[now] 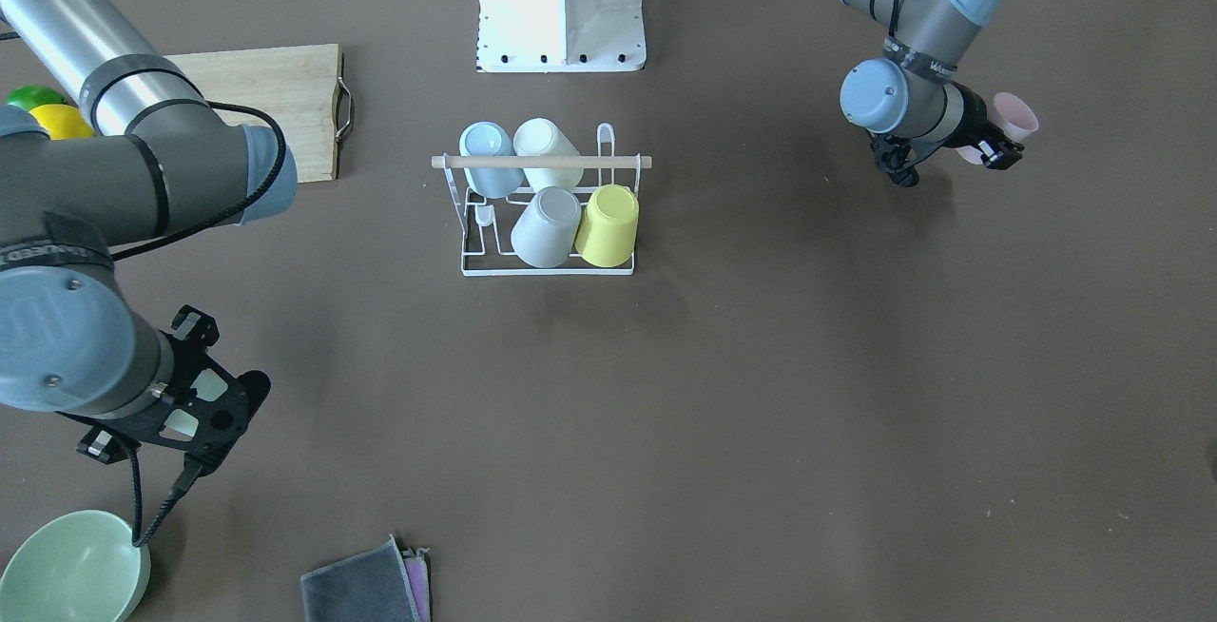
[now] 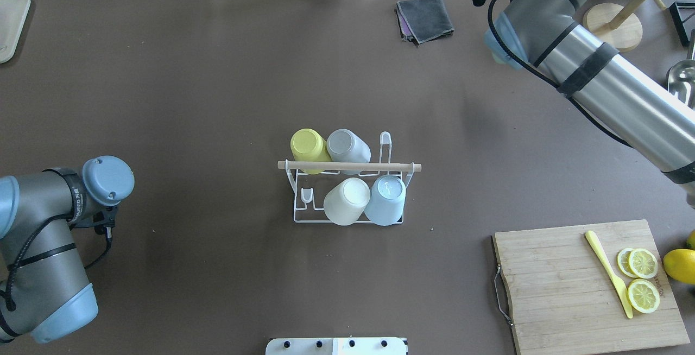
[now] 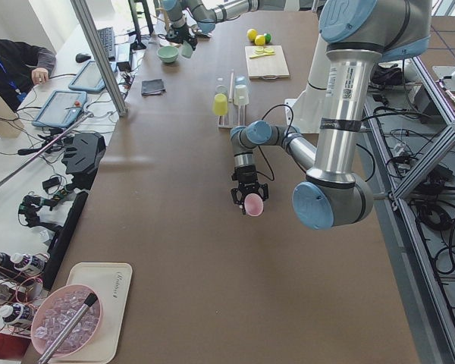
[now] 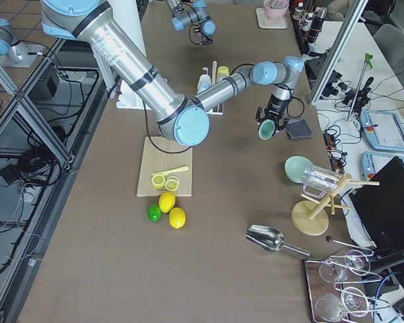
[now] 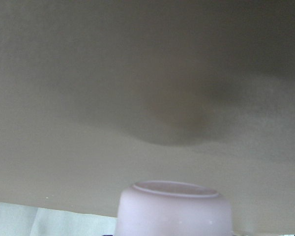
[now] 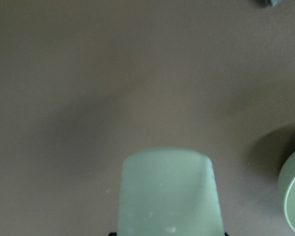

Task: Place cup on cup holder

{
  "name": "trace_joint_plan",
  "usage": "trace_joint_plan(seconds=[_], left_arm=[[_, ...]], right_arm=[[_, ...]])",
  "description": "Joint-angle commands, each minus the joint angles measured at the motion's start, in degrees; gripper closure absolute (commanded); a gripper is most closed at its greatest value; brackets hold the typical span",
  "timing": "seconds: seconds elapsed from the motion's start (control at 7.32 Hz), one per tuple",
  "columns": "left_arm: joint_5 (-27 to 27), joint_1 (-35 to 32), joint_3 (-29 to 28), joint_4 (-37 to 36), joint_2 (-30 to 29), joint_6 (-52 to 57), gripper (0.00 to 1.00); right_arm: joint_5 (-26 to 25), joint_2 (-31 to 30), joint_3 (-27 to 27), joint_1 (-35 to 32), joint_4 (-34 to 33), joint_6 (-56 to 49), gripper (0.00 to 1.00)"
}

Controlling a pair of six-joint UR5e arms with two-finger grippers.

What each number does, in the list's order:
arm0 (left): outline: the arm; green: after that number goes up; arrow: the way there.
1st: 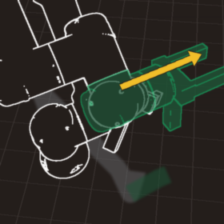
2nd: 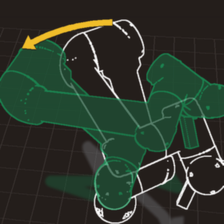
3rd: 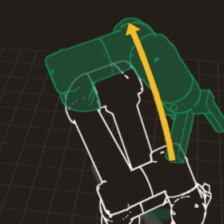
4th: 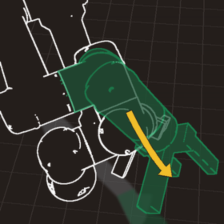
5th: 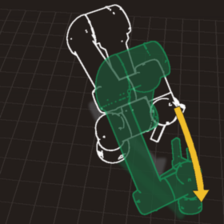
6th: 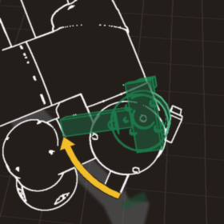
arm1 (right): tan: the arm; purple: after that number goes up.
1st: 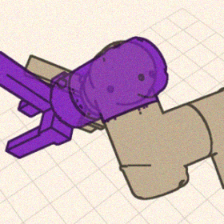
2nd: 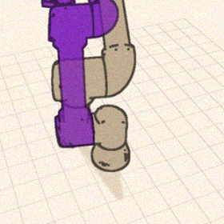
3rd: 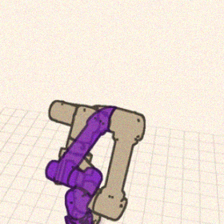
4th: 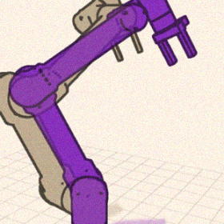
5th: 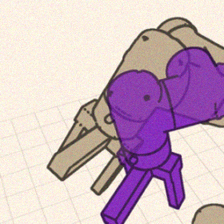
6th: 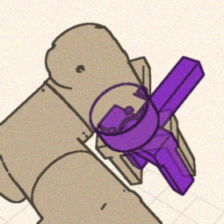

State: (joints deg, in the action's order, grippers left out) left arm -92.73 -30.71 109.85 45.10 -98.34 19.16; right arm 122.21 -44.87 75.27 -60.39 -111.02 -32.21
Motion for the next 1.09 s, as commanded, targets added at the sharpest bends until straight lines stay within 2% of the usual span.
trace_joint_plan(seconds=[0.0, 0.14, 0.27, 0.41, 0.68, 0.82, 0.96], left_arm=[[2.19, -5.03, 2.65, -1.51, -0.8, 4.04, 0.62], [4.47, -9.15, 3.87, -0.2, -1.76, 4.91, 0.74], [4.49, -12.67, 4.84, 5.64, -1.42, 5.97, 0.74], [4.41, -13.75, 4.41, 8.83, -1.94, 6.5, 0.74], [4.41, -18.76, 4.76, 10.44, -6.93, 10.7, 0.74], [4.32, -20.17, 4.85, 10.27, -11.65, 10.64, 0.73], [4.06, -21.14, 6.24, 10.27, -13.88, 10.55, 0.73]], right_arm=[[13.62, -3.27, 8.71, -3.42, 6.05, 11.05, 0.73], [18.45, -6.51, 9.45, -3.68, 17.48, 18.34, 0.73], [20.24, -9.85, 9.28, -3.86, 31.34, 25.63, 0.73], [20.26, -11.19, 8.84, -3.86, 41.83, 32.41, 0.74], [20.08, -11.37, 8.49, -3.86, 52.52, 36.42, 0.73], [19.99, -11.55, 8.84, -4.04, 56.4, 40.09, 0.73], [19.99, -11.73, 8.58, -3.95, 60.44, 43.78, 0.73]])
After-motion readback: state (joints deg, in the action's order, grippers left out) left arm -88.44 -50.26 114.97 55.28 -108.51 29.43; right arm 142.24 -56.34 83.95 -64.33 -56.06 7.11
